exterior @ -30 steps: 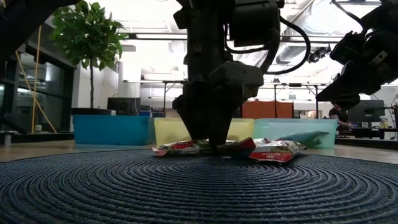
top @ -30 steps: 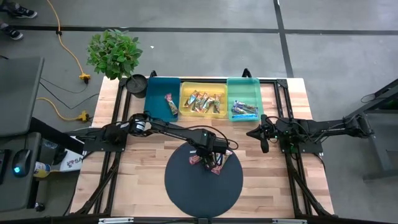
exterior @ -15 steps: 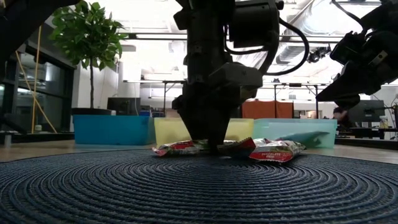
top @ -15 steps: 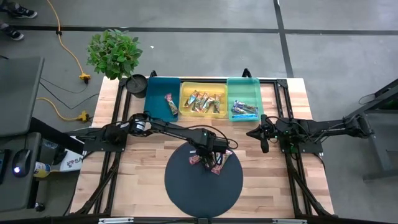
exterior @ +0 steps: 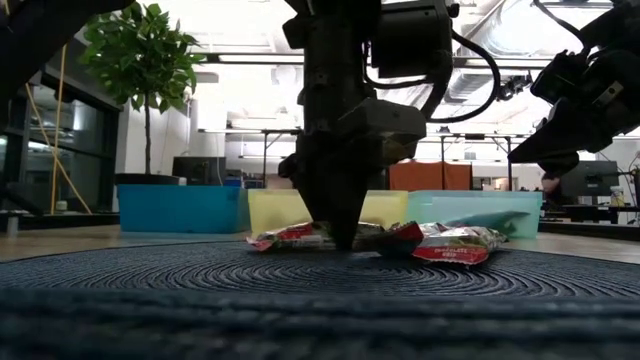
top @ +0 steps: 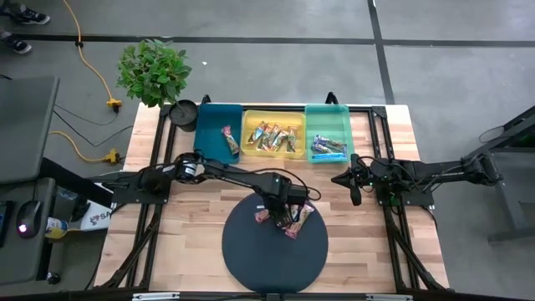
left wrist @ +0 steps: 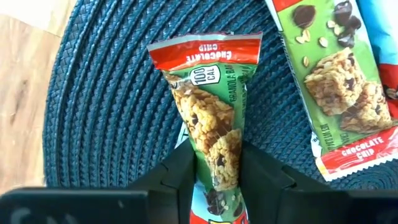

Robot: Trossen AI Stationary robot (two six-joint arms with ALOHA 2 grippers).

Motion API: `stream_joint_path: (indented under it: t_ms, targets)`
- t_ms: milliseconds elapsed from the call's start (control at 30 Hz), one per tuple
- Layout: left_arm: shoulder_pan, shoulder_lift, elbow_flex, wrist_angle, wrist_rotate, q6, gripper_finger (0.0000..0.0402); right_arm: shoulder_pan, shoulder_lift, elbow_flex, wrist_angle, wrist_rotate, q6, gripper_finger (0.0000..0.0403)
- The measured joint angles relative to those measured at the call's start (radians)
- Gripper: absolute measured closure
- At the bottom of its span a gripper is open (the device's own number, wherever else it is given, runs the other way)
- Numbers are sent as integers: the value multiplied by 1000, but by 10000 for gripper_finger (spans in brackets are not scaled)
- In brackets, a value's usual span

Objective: Pick and place Granola Bars by type
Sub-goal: Put the red granola bar into the blue bin

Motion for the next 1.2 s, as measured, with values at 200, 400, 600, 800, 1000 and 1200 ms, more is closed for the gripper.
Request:
stream_joint_path:
  t_ms: [200,400,600,800,1000,1200]
  targets:
    - [3,5,77,-38,-58,31,307,0,0,0,0,0,0,402]
    - [6,4,155,-81,-139,61,314,0,0,0,0,0,0,402]
    - [6,3,265,-147,-235,83,319,0,0,0,0,0,0,402]
    - [6,-5,424,-244,-327,86,319,0,0,0,0,0,0,403]
    - [6,-149,384,-213,-393,98,319,0,0,0,0,0,0,402]
    - [6,-294,384,-216,-491,124,319,0,6,2,2,0,0,402]
